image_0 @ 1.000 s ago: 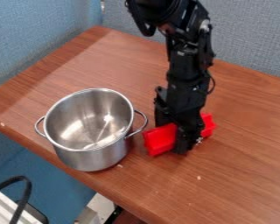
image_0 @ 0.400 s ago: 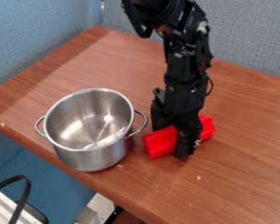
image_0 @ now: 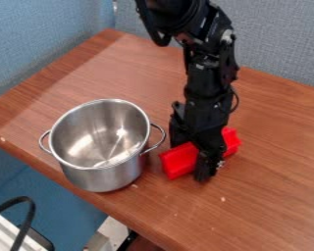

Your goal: Move the red object from the metal pot to the table

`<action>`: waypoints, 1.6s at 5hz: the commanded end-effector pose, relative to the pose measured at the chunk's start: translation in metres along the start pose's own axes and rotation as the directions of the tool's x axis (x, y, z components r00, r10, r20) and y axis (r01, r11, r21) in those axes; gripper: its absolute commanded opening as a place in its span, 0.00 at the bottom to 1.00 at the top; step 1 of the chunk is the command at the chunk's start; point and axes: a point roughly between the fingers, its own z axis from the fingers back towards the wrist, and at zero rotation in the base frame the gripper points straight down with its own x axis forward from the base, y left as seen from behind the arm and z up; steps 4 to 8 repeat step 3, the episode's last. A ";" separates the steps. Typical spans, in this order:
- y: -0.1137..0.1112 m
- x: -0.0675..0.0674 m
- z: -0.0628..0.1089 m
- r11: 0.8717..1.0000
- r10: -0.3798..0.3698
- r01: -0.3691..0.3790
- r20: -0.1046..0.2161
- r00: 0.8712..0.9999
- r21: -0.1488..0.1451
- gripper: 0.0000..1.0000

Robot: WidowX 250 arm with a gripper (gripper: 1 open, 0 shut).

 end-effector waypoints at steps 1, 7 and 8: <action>0.001 0.003 0.015 1.000 -0.004 0.002 0.051 0.999 0.030 0.00; 0.001 -0.001 0.015 1.000 0.004 -0.006 0.047 0.999 0.029 0.00; 0.001 -0.001 0.015 1.000 0.004 -0.006 0.047 0.999 0.029 0.00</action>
